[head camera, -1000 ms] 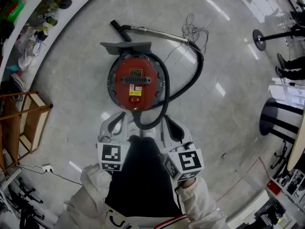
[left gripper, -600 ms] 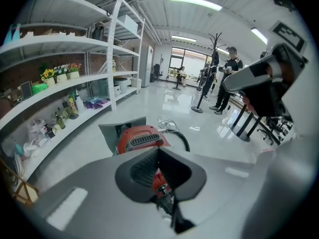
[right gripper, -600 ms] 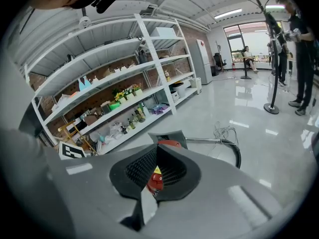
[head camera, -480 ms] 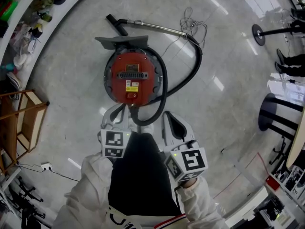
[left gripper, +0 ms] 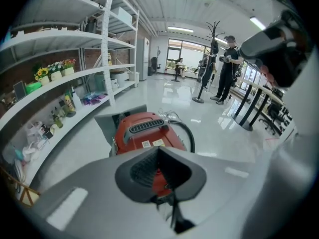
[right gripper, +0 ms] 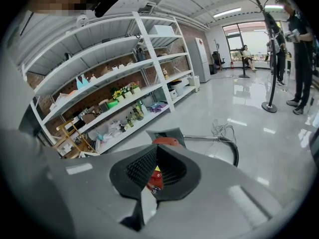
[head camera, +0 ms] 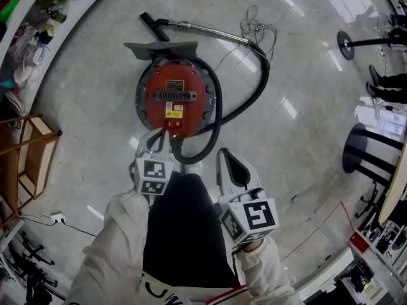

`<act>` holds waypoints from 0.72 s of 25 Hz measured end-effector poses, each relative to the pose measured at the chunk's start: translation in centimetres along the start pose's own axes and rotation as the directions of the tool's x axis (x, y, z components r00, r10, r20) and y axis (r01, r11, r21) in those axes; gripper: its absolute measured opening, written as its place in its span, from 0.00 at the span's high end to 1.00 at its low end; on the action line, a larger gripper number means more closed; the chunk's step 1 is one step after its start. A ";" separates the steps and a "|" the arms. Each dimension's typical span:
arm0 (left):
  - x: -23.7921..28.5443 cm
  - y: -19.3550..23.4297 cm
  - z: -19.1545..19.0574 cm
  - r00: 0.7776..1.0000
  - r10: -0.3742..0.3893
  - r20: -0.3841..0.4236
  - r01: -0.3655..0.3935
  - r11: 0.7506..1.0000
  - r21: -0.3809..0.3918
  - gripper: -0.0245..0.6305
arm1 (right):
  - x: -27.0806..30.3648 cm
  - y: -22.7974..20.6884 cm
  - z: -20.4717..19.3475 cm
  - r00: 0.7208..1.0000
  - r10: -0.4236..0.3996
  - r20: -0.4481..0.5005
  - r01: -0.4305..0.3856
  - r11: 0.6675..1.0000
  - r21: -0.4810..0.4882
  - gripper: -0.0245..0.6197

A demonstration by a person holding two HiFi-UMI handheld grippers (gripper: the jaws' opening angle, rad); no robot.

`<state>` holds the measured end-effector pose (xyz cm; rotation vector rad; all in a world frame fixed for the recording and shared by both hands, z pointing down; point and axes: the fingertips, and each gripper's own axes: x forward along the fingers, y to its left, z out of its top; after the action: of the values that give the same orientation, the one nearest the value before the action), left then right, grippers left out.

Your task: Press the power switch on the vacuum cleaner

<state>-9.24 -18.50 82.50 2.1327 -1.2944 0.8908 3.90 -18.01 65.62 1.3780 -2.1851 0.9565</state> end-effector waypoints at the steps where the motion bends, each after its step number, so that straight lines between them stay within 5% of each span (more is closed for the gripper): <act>1: 0.3 0.0 -0.1 1.000 -0.001 -0.004 0.001 1.000 0.006 0.96 | 0.0 0.0 0.0 1.000 -0.001 -0.002 0.001 1.000 -0.001 0.96; 18: 4.0 -0.1 -3.1 0.995 -0.027 -0.097 0.035 0.996 0.077 0.96 | -0.2 -1.1 -0.4 0.999 -0.032 -0.009 0.032 0.999 0.023 0.96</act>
<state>-8.72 -18.63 87.52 2.1356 -1.1942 1.0332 4.98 -17.94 66.13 1.4129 -2.1457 0.9777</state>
